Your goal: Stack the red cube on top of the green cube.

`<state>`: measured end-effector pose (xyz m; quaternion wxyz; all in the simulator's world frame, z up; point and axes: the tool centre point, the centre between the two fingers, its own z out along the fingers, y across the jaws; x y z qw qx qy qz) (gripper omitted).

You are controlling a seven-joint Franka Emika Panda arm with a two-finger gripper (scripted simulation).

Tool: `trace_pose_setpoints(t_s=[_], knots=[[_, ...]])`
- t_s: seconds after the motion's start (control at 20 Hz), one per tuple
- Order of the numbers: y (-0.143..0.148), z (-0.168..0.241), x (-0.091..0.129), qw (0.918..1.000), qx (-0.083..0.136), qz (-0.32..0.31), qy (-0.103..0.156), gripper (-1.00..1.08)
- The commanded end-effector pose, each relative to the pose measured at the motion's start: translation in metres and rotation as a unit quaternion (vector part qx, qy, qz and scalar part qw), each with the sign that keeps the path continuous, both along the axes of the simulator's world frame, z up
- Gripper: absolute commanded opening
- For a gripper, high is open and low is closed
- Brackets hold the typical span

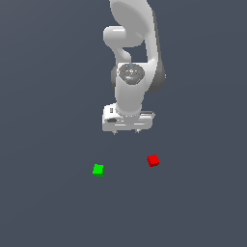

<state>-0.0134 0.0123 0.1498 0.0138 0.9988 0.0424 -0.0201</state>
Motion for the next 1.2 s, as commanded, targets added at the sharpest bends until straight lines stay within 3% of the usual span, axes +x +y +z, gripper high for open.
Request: trace_pose_setpoints(t_s=[0.0,0.5,1.15], knots=[[0.000,0.000,0.000,1.0000,0.000,0.000,0.000,1.00],[0.023,-0.016,0.015,0.9999,0.004,0.013,-0.003,1.00],[0.102,-0.065,0.064,0.9981,0.013,0.058,-0.014,1.00]])
